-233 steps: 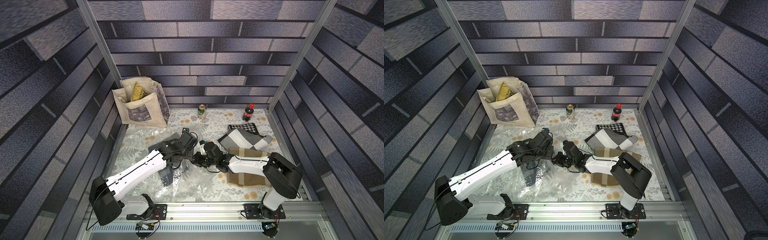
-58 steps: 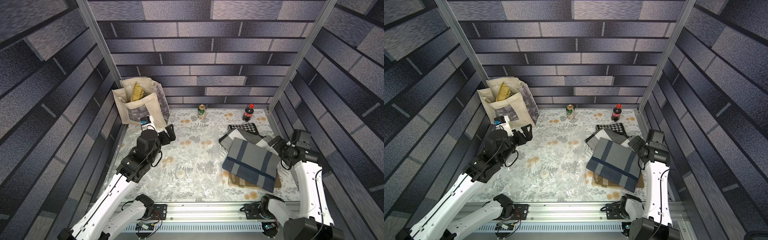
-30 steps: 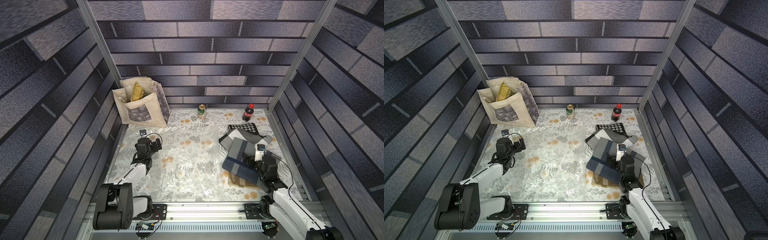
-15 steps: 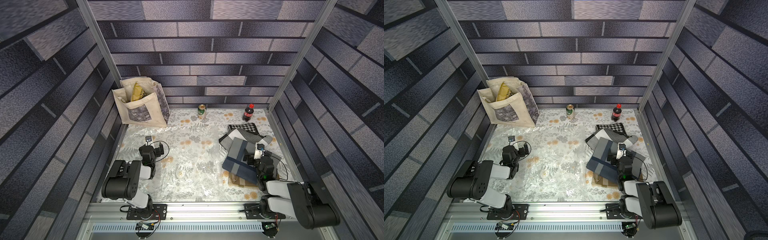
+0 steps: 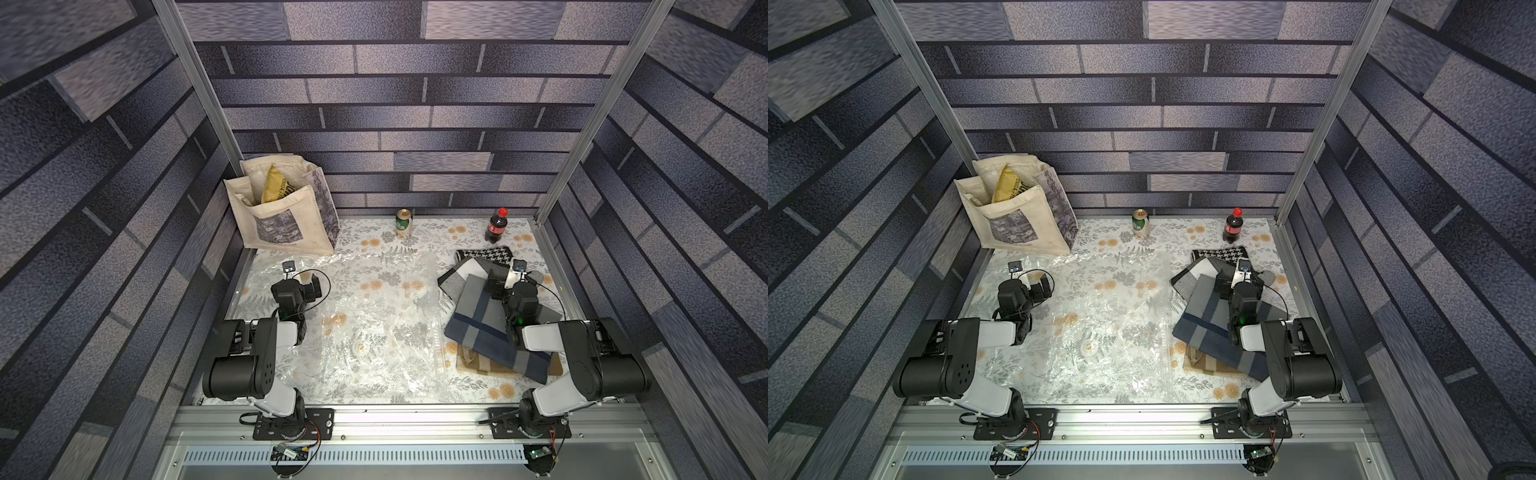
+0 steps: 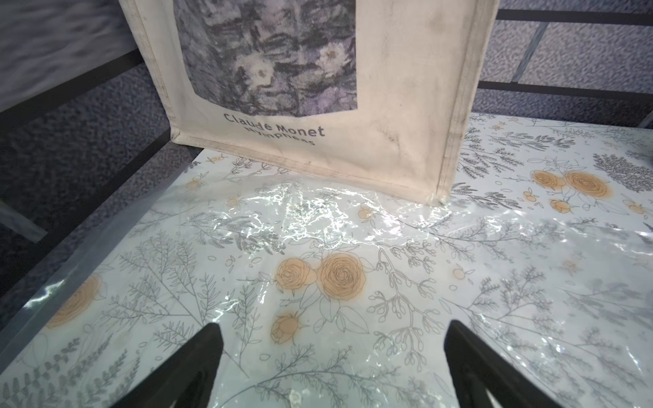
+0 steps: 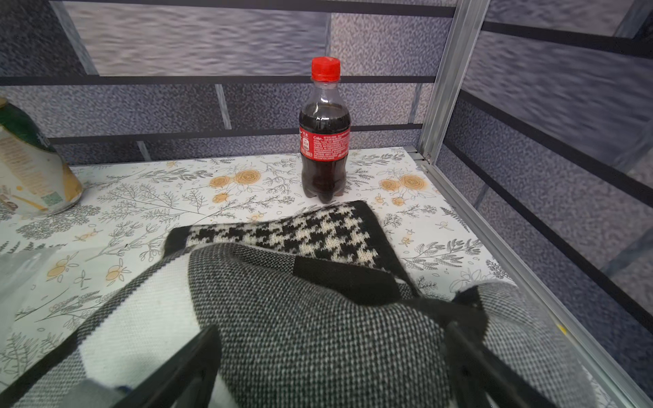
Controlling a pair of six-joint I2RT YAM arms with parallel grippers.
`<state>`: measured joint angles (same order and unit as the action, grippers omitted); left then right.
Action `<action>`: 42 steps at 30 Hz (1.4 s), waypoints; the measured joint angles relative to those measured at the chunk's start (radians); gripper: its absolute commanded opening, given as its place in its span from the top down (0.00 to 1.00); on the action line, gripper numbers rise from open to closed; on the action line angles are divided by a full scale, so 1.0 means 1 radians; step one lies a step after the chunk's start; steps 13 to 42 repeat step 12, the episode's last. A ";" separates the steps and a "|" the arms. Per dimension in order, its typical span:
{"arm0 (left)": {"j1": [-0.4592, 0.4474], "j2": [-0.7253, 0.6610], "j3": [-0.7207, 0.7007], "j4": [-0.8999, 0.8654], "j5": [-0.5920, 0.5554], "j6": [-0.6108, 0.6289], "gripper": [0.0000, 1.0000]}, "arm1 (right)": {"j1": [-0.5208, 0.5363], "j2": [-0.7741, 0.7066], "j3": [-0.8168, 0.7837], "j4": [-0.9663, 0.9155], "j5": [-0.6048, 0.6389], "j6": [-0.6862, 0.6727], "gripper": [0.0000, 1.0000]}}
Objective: Take the scarf out of the vacuum bag
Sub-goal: Reset both arms
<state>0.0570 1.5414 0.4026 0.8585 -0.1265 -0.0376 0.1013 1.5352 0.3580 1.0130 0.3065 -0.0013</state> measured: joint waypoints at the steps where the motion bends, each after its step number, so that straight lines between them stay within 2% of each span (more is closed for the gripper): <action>1: -0.001 0.000 0.000 -0.007 0.002 0.000 0.00 | 0.000 0.000 -0.001 -0.016 0.006 0.002 0.00; 42: -0.002 0.000 0.000 -0.029 0.019 0.000 0.00 | -0.002 0.000 -0.001 -0.066 0.019 0.008 0.00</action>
